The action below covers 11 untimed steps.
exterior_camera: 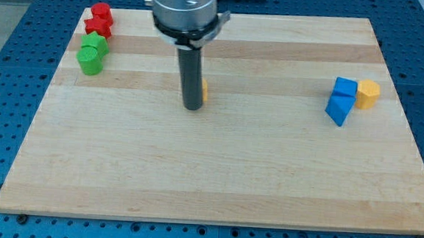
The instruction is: Keep yellow heart diagonally right below green circle
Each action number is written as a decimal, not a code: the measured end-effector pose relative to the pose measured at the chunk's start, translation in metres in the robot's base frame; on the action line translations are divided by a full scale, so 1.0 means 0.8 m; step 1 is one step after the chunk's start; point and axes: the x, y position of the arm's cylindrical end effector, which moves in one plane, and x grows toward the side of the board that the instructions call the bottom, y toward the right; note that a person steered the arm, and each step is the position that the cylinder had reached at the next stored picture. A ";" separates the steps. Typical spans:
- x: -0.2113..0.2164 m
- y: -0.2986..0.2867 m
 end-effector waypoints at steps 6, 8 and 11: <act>0.004 -0.121; 0.011 -0.124; 0.040 -0.137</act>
